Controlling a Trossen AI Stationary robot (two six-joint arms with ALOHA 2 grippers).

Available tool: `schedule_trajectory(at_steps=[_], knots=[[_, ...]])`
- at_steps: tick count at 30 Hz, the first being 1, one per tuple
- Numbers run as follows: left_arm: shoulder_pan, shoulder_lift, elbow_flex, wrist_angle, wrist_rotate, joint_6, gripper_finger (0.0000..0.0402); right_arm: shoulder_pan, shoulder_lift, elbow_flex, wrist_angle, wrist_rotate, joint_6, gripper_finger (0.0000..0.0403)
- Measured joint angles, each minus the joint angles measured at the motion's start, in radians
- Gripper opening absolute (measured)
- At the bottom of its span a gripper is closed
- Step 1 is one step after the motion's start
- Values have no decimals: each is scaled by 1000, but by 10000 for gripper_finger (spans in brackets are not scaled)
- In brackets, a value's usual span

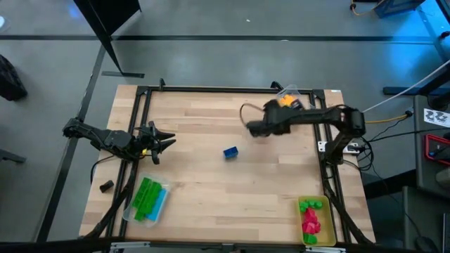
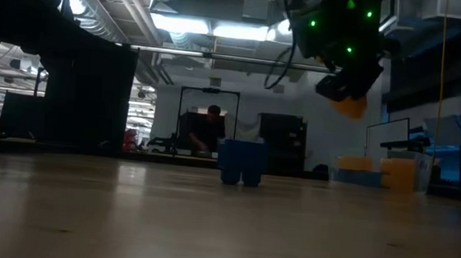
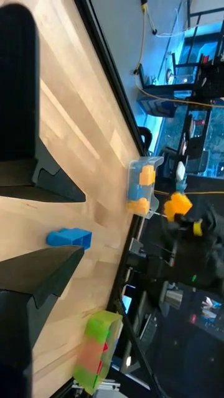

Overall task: Sort blocks by size
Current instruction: Put the 2 stud yellow game piece into the top transparent bin

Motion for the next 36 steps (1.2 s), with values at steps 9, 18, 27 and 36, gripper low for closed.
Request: schedule_trajectory(at_steps=[9,18,27,36], knots=[[0,0,0,0,0,0,107,-258,-31,-44,-4,-40,-166,14],[0,0,0,0,0,0,107,-463,-31,-100,64,-228,-338,31],[0,0,0,0,0,0,107,-561,-30,-152,173,-379,-470,34],[0,0,0,0,0,0,107,-563,-30,-152,227,-410,-556,35]])
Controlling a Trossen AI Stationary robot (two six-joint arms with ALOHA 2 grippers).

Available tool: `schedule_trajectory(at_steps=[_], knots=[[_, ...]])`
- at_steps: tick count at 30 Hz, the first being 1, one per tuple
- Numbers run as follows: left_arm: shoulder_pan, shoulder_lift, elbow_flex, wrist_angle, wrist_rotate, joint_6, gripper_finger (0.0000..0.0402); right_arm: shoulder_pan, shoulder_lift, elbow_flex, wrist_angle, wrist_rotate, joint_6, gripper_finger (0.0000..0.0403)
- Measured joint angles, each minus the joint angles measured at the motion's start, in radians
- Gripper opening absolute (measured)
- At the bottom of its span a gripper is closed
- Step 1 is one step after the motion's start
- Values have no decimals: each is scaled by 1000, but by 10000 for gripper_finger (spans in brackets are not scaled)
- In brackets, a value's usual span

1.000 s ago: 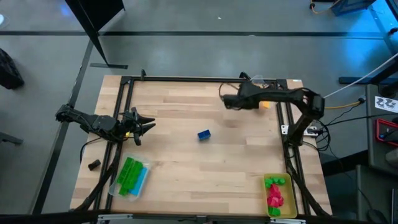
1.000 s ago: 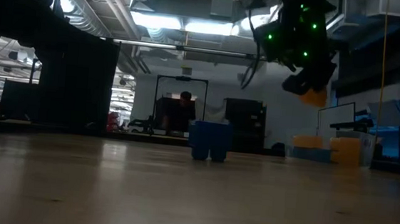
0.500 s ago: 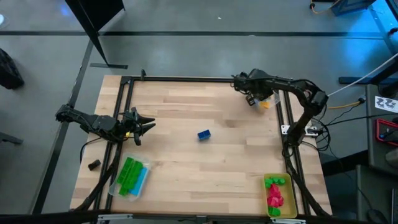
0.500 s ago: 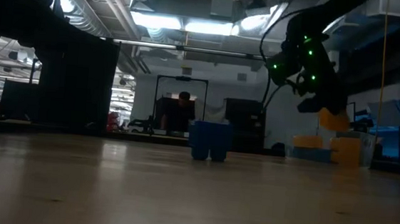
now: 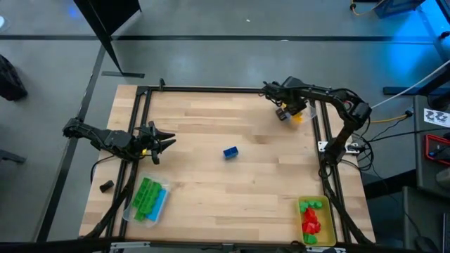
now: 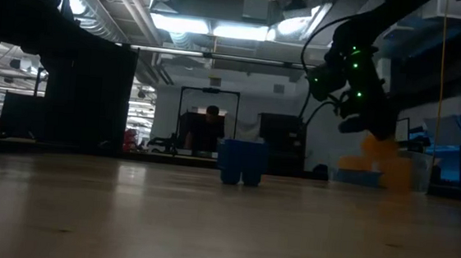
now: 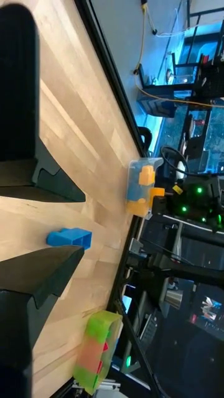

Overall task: Sort blocks by size
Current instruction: Put the 2 stud yellow game piece into the top transparent bin, then put the 2 stud blue game piece into the top transparent bin

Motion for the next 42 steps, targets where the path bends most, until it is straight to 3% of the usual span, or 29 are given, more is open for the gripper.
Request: schedule_trajectory(at_steps=[14,24,28,42], knots=[[0,0,0,0,0,0,107,0,0,0,10,-54,-12,48],[0,0,0,0,0,0,107,0,0,0,8,-41,-14,184],[0,0,0,0,0,0,107,0,0,14,-16,-36,-7,215],[0,0,0,0,0,0,107,1,0,179,-73,-70,26,211]])
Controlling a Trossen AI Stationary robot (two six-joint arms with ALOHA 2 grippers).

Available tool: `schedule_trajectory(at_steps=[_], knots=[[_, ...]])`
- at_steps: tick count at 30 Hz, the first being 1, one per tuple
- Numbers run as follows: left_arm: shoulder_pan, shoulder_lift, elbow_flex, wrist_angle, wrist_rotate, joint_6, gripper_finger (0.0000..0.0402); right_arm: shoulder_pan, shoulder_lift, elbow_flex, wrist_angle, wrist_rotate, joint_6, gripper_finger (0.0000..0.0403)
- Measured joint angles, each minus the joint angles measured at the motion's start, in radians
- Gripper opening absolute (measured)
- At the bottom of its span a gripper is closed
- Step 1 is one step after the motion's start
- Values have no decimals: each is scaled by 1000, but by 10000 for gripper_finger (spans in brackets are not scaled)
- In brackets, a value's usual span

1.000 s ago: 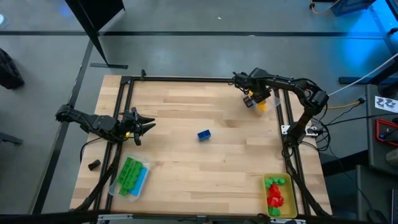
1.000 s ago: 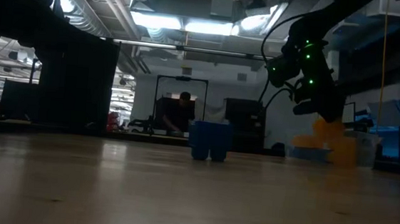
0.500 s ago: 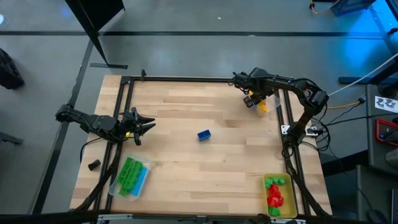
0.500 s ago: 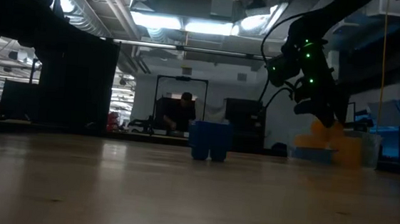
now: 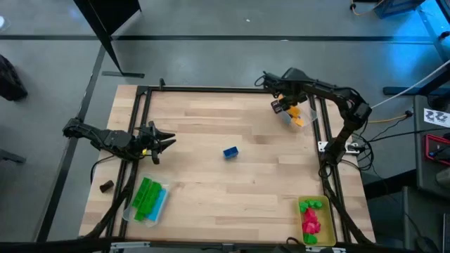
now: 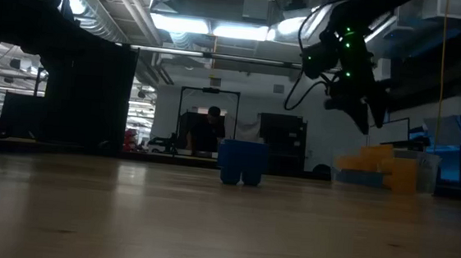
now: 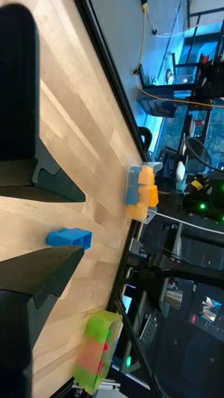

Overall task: Sort blocks by size
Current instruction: Put the 2 stud blue game piece into the top transparent bin

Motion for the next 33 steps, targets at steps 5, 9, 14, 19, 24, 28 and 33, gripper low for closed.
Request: schedule_trajectory(at_steps=[5,9,14,19,24,28,33], knots=[[0,0,0,0,0,0,107,48,0,57,62,-101,46,211],[0,0,0,0,0,0,107,156,0,101,214,-173,43,211],[0,0,0,0,0,0,107,343,4,106,437,-179,42,211],[0,0,0,0,0,0,107,510,39,106,541,-124,44,211],[0,0,0,0,0,0,107,608,101,106,610,-88,45,211],[0,0,0,0,0,0,107,653,158,106,613,-99,56,211],[0,0,0,0,0,0,107,692,190,105,611,-137,101,211]])
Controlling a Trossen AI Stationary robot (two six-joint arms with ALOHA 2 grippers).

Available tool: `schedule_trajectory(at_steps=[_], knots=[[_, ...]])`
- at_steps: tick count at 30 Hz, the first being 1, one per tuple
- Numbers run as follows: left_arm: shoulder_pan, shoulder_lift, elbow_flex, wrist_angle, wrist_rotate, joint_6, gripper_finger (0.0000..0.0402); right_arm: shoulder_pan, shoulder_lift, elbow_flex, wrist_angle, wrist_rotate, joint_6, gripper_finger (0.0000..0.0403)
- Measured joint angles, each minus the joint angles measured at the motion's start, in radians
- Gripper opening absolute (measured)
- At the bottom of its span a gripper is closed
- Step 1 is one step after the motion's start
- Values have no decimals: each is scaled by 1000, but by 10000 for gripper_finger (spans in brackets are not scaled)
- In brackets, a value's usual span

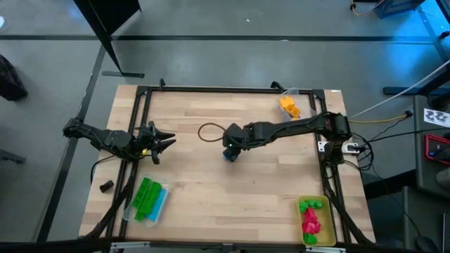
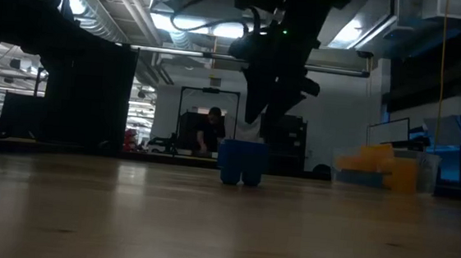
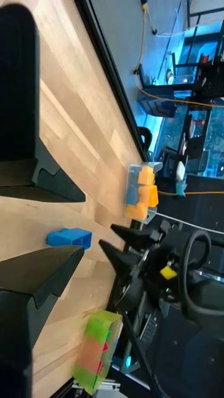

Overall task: Sort blocks by size
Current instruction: Put the 2 stud blue game piece into the top transparent bin

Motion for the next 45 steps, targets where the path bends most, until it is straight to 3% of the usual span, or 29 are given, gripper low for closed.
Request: schedule_trajectory(at_steps=[13,34,45], knots=[[0,0,0,0,0,0,107,53,2,-20,-4,55,23,211],[0,0,0,0,0,0,107,53,2,-160,148,51,52,211],[0,0,0,0,0,0,107,52,47,-162,175,24,78,208]])
